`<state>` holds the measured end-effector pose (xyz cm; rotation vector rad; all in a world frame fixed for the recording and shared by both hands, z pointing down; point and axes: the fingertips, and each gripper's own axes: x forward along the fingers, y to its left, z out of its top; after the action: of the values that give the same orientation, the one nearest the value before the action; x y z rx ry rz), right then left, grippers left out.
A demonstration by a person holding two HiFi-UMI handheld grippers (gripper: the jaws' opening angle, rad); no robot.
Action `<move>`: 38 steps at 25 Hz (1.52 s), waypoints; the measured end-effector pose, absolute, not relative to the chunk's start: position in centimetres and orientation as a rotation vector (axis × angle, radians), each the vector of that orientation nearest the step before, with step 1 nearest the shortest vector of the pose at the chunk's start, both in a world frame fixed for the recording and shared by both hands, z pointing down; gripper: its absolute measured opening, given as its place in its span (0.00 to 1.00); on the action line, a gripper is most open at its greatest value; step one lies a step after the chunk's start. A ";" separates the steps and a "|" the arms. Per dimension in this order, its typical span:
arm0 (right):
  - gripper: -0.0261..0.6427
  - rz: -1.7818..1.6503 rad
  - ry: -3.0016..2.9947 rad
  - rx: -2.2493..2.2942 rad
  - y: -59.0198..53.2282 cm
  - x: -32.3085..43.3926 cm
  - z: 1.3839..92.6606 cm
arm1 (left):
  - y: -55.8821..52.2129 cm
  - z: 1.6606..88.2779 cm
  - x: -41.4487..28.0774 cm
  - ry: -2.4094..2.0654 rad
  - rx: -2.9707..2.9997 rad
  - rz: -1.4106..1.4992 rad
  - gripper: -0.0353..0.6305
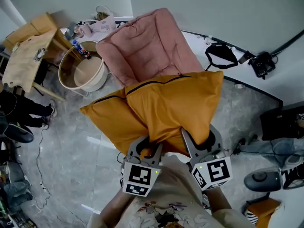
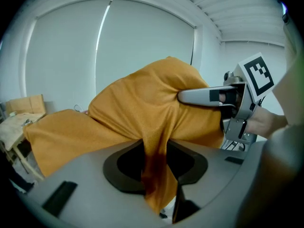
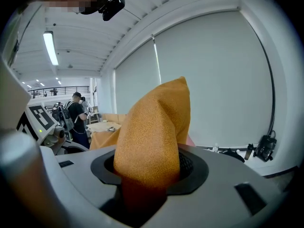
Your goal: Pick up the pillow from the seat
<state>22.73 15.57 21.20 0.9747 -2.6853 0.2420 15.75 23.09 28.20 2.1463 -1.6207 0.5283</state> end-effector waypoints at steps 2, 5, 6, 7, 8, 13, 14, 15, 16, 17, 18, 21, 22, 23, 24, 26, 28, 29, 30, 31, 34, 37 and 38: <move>0.39 0.256 -2.692 0.977 16.0 24.5 21.1 | 23.6 27.9 17.4 -1.627 2.138 0.537 0.24; 0.39 0.273 -2.699 0.975 16.7 26.9 21.0 | 24.3 27.8 19.8 -1.632 2.133 0.548 0.24; 0.39 0.274 -2.701 0.973 16.9 27.6 21.1 | 24.5 27.8 20.4 -1.633 2.132 0.552 0.24; 0.39 0.274 -2.705 0.970 17.1 28.2 21.2 | 24.7 27.9 21.0 -1.637 2.132 0.556 0.24; 0.39 0.273 -2.710 0.964 17.3 28.7 21.3 | 24.9 28.0 21.5 -1.642 2.131 0.559 0.24; 0.39 0.335 -2.730 0.933 18.2 31.0 21.8 | 26.2 28.1 23.7 -1.677 2.122 0.569 0.25; 0.39 0.345 -2.733 0.927 18.5 31.4 21.9 | 26.5 28.1 24.1 -1.679 2.121 0.570 0.25; 0.39 0.348 -2.735 0.922 18.7 31.8 21.9 | 26.8 28.1 24.5 -1.679 2.120 0.570 0.25; 0.39 0.344 -2.736 0.919 19.0 32.2 21.8 | 27.0 28.1 24.9 -1.678 2.120 0.569 0.25; 0.39 0.336 -2.737 0.918 19.2 32.5 21.7 | 27.2 28.1 25.3 -1.678 2.120 0.565 0.25; 0.39 0.324 -2.738 0.917 19.4 32.7 21.6 | 27.4 28.1 25.5 -1.680 2.119 0.560 0.25; 0.39 0.300 -2.741 0.910 20.0 33.0 21.4 | 28.0 28.0 26.0 -1.689 2.111 0.547 0.25; 0.39 0.298 -2.740 0.908 20.2 33.1 21.4 | 28.2 28.0 26.1 -1.690 2.109 0.546 0.25; 0.39 0.298 -2.740 0.906 20.4 33.2 21.4 | 28.4 28.0 26.2 -1.690 2.110 0.547 0.25; 0.39 0.297 -2.741 0.905 20.5 33.4 21.3 | 28.5 27.9 26.4 -1.689 2.113 0.548 0.25; 0.39 0.298 -2.744 0.906 20.6 33.6 21.1 | 28.5 27.7 26.6 -1.690 2.120 0.554 0.25; 0.39 0.299 -2.750 0.909 20.6 33.8 21.0 | 28.5 27.5 26.7 -1.693 2.124 0.557 0.25; 0.39 0.300 -2.753 0.910 20.6 33.8 20.9 | 28.6 27.4 26.7 -1.696 2.125 0.557 0.25; 0.39 0.299 -2.757 0.909 20.7 33.8 20.8 | 28.7 27.3 26.7 -1.700 2.124 0.556 0.25; 0.39 0.298 -2.759 0.908 20.9 33.8 20.7 | 28.8 27.2 26.7 -1.702 2.123 0.555 0.25; 0.39 0.297 -2.764 0.903 21.3 33.9 20.7 | 29.3 27.2 26.8 -1.700 2.119 0.551 0.25; 0.39 0.306 -2.770 0.902 21.4 34.1 20.7 | 29.4 27.1 26.9 -1.701 2.122 0.553 0.25; 0.39 0.309 -2.772 0.904 21.4 34.2 20.7 | 29.5 27.1 27.0 -1.703 2.123 0.556 0.25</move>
<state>34.23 21.43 20.71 0.9037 -2.7721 0.3089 27.01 29.46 27.07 2.1233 -1.7027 0.5555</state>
